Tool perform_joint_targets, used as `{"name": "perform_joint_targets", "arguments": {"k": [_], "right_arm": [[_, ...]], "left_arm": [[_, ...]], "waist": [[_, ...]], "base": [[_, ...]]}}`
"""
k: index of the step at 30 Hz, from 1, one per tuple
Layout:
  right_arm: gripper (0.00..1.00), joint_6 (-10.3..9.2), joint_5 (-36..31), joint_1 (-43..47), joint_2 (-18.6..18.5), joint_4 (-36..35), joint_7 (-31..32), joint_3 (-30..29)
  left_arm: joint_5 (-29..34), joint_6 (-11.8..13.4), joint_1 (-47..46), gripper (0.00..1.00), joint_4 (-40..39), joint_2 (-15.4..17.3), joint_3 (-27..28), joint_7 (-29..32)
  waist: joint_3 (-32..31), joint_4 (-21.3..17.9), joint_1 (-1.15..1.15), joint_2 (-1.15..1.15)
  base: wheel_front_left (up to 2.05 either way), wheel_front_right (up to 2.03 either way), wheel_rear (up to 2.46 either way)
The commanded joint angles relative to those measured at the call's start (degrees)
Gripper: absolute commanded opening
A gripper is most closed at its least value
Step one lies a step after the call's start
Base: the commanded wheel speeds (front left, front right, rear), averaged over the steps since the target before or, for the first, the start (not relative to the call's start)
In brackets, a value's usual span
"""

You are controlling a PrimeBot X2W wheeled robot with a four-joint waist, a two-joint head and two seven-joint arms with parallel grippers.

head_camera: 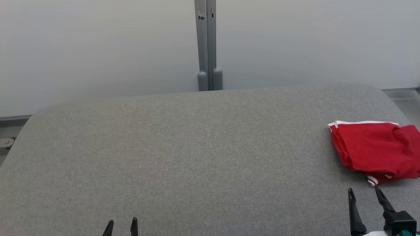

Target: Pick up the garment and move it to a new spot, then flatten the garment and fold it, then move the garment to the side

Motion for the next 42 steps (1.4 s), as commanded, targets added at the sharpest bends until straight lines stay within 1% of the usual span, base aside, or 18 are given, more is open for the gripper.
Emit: {"name": "perform_joint_targets", "arguments": {"k": [1,11,12,24,25,30,34,42], "right_arm": [[1.0,-0.08,0.3,-0.4,0.0,0.3,-0.2,0.0],[1.0,-0.08,0.0,-0.7,0.1,1.1,-0.2,-0.3],[1.0,0.0,0.0,-0.1,0.1,1.0,0.0,-0.2],[1.0,-0.01,0.0,-1.3,0.0,0.7,0.0,-0.2],[0.0,0.02,-0.1,0.1,0.5,1.7,0.1,-0.2],[0.0,0.03,0.0,0.7,1.0,4.3,0.2,-0.2],[0.0,0.03,5.1,-0.9,1.0,5.0,2.1,-0.8],[0.0,0.02,15.3,-2.4,0.9,4.7,4.1,-0.1]], "left_arm": [[-0.5,-0.2,-0.1,1.0,-0.1,0.5,0.0,-0.2],[-0.7,-0.2,-0.5,1.0,0.0,0.9,-0.6,-0.2],[-0.5,0.0,0.0,1.0,0.0,0.4,-0.5,0.0],[-0.4,0.0,-1.1,1.0,-0.2,0.4,-0.5,0.0],[-0.5,0.0,0.2,0.0,0.7,0.1,-0.5,0.2],[-0.6,0.0,0.7,0.0,2.9,-0.2,-0.6,0.4],[-5.0,0.0,-0.2,0.0,2.3,-0.1,-0.2,1.4],[-13.2,0.0,-2.2,0.0,1.6,0.1,0.7,3.4]], "waist": [[0.1,0.0,0.0,0.0],[0.5,0.1,0.0,0.0],[0.5,0.1,0.0,0.0],[1.2,0.1,0.0,0.0],[1.2,0.1,0.0,0.0],[1.3,0.1,0.0,0.0],[1.5,0.1,0.0,0.0],[1.9,0.1,0.0,0.0]], "base": [[0.0,0.0,0.0],[0.0,0.0,0.0],[0.0,0.0,0.0],[0.0,0.0,0.0],[0.0,0.0,0.0],[0.0,0.0,0.0],[0.0,0.0,0.0],[0.0,0.0,0.0]]}}
